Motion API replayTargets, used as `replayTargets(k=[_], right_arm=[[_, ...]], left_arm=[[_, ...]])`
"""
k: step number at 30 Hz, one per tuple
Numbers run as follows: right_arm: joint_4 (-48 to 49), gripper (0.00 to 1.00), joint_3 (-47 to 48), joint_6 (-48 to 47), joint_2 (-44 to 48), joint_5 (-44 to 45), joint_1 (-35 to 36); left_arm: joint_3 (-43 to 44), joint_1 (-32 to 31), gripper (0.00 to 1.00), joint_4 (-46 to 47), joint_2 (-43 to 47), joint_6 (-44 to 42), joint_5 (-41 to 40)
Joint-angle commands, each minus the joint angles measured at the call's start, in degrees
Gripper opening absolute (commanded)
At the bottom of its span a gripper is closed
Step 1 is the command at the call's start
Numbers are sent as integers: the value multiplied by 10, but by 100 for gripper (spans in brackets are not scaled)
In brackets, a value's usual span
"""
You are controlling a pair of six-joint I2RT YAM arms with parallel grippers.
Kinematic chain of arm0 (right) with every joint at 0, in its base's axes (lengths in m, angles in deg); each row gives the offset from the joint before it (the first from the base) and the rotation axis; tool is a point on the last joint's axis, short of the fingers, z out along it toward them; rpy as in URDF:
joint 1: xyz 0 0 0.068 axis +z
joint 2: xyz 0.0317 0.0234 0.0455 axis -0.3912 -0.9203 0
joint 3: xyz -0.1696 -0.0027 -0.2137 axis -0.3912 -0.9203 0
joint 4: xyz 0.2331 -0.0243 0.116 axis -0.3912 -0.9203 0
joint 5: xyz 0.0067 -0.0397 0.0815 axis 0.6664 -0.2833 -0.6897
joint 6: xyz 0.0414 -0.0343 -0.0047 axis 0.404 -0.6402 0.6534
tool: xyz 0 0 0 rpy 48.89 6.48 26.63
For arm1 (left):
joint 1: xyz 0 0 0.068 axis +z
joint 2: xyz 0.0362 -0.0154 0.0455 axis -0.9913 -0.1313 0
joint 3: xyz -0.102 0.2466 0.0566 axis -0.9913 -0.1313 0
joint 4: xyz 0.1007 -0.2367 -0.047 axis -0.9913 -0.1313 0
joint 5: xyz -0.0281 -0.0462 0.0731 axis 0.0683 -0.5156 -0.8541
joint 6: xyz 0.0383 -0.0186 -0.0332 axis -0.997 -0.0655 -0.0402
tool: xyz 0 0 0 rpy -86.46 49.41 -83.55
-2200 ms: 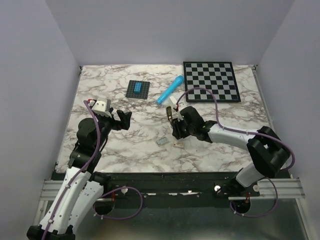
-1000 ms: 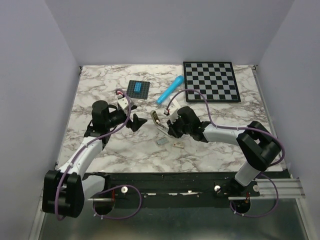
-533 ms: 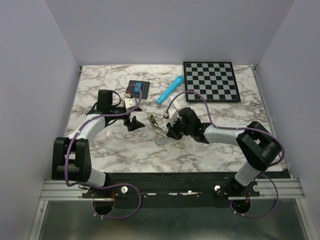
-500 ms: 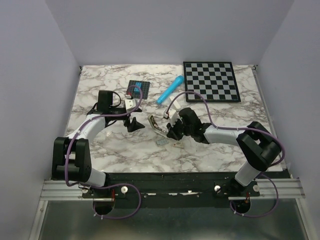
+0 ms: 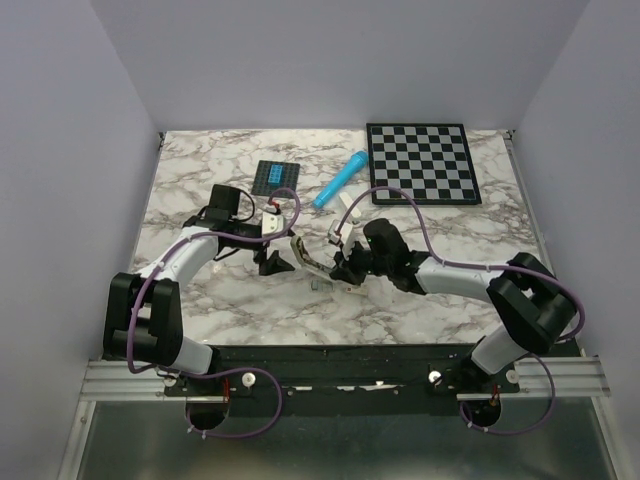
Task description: Load the staples into the stapler
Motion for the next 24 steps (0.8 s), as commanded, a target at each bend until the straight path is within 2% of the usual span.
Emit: replayTargets(k=[1,10,13,14,16,17,20,24], right_arm=[[34,1,-12,-20,27,-30,10],[31,1,-13,-25,34,-32,14],[28,1,-12,-28,33,-30,16],[28,1,-11,-28,32,-30,18],[27,1,-10,-30,32,-30,18],[27,1,-10,-30,32,-30,19],[26,1,-10,-32,32,-24,20],[23,1,-8,-36,31,-14,20]], left_arm=[[15,-2,98,-17,0,-44,32],[45,-12,85,-90,-12,-97,35],[57,-16,75,-119,-16,-119,41],[60,-17,67,-128,-18,-127,43],[66,-20,60,-154,-25,-149,44],[73,-23,46,-162,-28,-158,45],[88,-29,28,-203,-41,-200,49],[102,-38,14,-229,-48,-225,51]])
